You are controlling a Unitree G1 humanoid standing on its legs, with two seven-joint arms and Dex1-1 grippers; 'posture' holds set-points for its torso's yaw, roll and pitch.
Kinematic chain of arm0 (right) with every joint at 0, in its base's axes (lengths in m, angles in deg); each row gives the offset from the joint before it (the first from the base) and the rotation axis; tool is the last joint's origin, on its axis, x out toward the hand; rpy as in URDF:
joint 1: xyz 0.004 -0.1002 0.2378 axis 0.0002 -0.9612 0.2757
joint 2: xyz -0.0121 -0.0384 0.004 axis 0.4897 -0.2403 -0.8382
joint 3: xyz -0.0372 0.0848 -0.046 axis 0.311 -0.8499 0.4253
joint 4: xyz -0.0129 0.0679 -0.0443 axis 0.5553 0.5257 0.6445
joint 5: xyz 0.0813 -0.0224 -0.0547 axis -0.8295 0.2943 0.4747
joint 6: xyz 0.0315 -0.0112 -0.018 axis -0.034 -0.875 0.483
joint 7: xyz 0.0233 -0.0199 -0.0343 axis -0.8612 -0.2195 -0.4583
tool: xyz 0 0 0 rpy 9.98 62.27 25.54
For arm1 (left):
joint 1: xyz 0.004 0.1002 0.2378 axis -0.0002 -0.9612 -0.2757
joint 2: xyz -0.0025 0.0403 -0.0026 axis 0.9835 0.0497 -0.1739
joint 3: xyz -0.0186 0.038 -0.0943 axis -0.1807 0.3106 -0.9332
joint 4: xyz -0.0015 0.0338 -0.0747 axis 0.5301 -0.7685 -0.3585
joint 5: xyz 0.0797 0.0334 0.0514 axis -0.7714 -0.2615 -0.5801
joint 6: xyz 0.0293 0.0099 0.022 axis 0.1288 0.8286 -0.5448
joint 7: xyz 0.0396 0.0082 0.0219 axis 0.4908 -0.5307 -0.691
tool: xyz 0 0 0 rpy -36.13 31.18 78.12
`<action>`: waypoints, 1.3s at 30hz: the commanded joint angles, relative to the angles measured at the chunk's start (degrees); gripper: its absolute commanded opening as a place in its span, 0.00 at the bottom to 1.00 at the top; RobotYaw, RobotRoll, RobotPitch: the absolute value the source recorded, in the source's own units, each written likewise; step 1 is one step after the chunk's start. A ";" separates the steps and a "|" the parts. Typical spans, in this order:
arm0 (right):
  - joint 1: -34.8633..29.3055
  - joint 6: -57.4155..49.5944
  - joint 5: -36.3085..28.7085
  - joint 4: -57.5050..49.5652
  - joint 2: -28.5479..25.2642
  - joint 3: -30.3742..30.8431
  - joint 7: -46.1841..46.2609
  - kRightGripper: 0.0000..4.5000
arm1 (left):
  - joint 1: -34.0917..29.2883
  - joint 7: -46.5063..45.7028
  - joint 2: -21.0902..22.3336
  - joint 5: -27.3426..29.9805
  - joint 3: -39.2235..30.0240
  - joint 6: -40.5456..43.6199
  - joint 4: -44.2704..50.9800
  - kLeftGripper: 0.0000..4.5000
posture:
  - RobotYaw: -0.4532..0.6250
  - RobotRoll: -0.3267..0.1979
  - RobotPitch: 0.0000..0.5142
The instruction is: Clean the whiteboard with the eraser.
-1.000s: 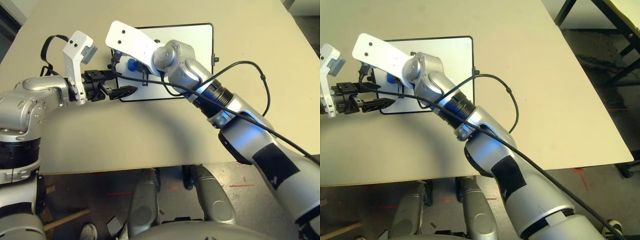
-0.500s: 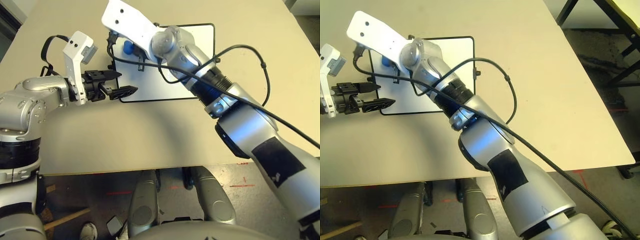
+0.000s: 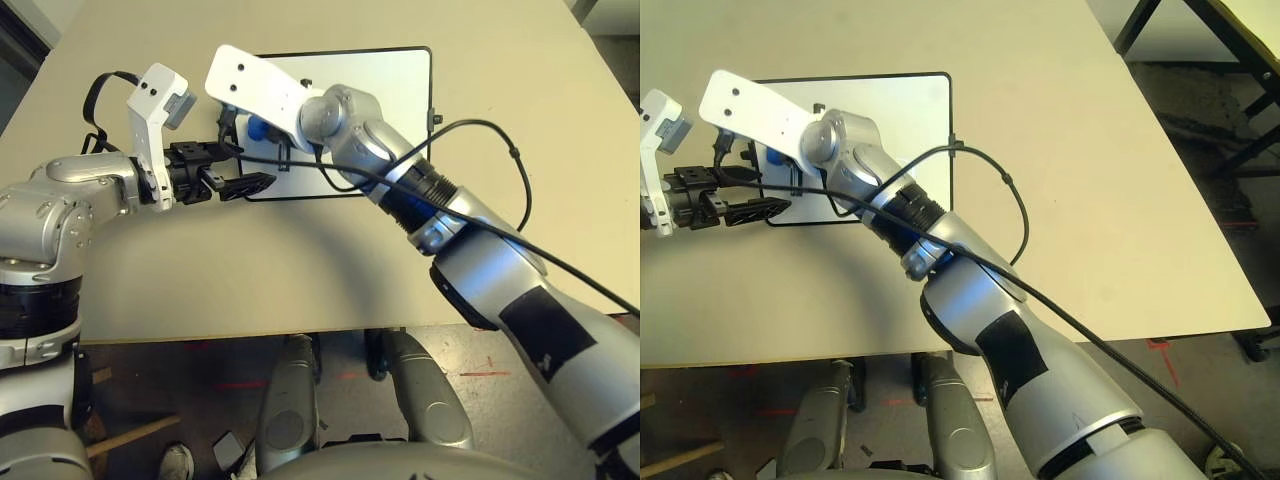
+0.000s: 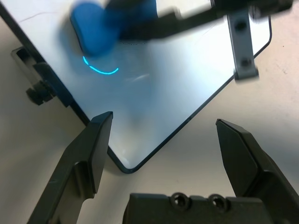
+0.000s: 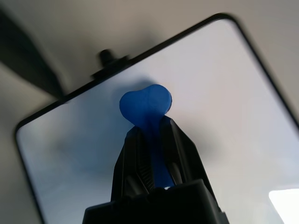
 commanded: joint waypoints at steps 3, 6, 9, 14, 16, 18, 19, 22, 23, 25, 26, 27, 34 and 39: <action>2.63 -0.18 -1.61 5.25 -0.35 -3.49 2.12 0.08 | -0.68 0.41 -0.23 0.25 0.03 -0.70 -0.42 1.00 | 0.45 0.62 0.58; 2.59 -3.08 -2.78 2.26 -1.47 -5.37 1.01 0.08 | -0.74 0.08 -0.85 0.42 -0.68 -1.35 -0.81 1.00 | 0.45 0.62 0.58; 0.93 -9.31 -3.74 -6.25 -4.61 -6.90 -1.79 0.08 | -0.90 -0.29 -1.75 0.96 -1.55 -1.41 -0.89 1.00 | 0.45 0.62 0.58; -2.19 -19.39 -5.67 -19.49 -11.61 -11.09 -3.95 0.08 | -0.75 -1.78 -3.29 2.87 -3.89 -0.35 0.03 1.00 | 0.45 0.62 0.56; -2.60 -22.53 -7.24 -22.09 -12.32 -12.75 -4.10 0.08 | -0.89 -2.03 -3.39 3.18 -4.08 -0.42 0.06 1.00 | 0.44 0.62 0.56; -2.51 -29.07 -10.07 -26.58 -13.54 -17.55 -3.61 0.08 | -0.26 -2.96 -4.49 2.91 -4.40 -1.77 -0.39 1.00 | 0.45 0.62 0.55; -3.12 -31.70 -10.86 -29.14 -14.53 -19.74 -2.67 0.08 | 0.46 -3.71 -5.28 2.68 -4.84 -2.69 -0.96 1.00 | 0.45 0.62 0.55; -5.19 -35.37 -11.50 -33.52 -17.58 -22.16 -0.22 0.08 | 1.95 -5.23 -6.72 1.93 -5.89 -4.93 -2.53 1.00 | 0.45 0.62 0.54; -5.73 -36.28 -11.41 -33.76 -19.27 -22.78 0.56 0.08 | 2.42 -5.81 -7.10 1.24 -6.29 -6.73 -3.40 1.00 | 0.46 0.62 0.54; -6.25 -37.59 -11.03 -32.40 -23.03 -23.81 2.19 0.08 | 3.18 -7.01 -7.73 -0.62 -7.17 -11.45 -5.43 1.00 | 0.46 0.62 0.53; -7.09 -38.36 -10.98 -31.77 -24.74 -24.27 3.00 0.08 | 3.53 -7.71 -8.08 -1.35 -7.75 -13.64 -6.52 1.00 | 0.46 0.62 0.51; -7.66 -38.87 -11.21 -31.45 -25.73 -24.40 3.59 0.08 | 3.70 -8.10 -8.27 -1.71 -8.06 -14.99 -7.22 1.00 | 0.46 0.62 0.51; -19.42 -41.89 -12.28 -32.73 -30.66 -24.80 7.21 0.08 | 3.29 -12.07 -10.62 -5.77 -11.24 -27.74 -14.71 1.00 | 0.47 0.62 0.47; -25.13 -42.22 -13.27 -32.20 -31.51 -25.02 9.04 0.08 | 1.80 -14.84 -11.82 -7.17 -14.17 -34.34 -19.83 1.00 | 0.48 0.62 0.46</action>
